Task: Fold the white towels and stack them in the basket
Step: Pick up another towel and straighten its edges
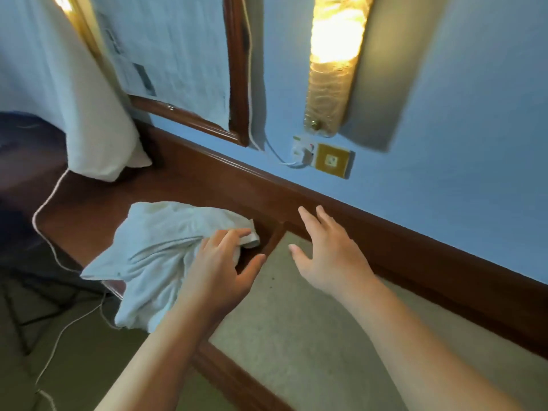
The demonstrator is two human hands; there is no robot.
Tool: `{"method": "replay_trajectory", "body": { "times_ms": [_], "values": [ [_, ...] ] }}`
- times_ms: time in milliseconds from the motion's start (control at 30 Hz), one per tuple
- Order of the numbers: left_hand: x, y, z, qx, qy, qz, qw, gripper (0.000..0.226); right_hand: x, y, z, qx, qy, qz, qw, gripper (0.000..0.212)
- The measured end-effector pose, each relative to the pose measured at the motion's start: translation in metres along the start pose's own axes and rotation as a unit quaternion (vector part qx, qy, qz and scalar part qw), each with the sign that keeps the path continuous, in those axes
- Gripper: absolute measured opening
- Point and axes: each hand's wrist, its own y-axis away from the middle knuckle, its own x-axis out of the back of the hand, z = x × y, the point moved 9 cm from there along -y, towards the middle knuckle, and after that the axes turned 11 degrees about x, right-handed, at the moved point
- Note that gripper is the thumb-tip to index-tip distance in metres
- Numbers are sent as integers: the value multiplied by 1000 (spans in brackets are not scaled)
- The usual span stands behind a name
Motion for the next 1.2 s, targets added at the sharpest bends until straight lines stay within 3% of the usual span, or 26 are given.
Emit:
{"method": "replay_trajectory", "body": {
  "times_ms": [267,500,633,767,933,1067,1200],
  "values": [
    [53,-26,-192,163,-30,-12,986,51,-138,-99,-136,76,-20,-147,986,72],
    [42,-86,-307,224,-79,-4,971,52,-233,-165,-185,89,2,-241,966,71],
    [14,-134,-341,222,-107,-28,969,50,-268,-191,-185,71,20,-271,960,70],
    [-17,-165,-367,203,-188,-63,959,34,-292,-207,-175,48,25,-280,959,71],
    [-27,-187,-382,129,-230,-28,964,25,-316,-217,-156,30,33,-301,953,74],
    [-18,-194,-381,126,-156,39,979,8,-326,-223,-147,19,43,-302,952,75],
    [17,-192,-323,93,12,72,993,13,-313,-241,-157,1,-20,-233,972,91]
  ]
}}
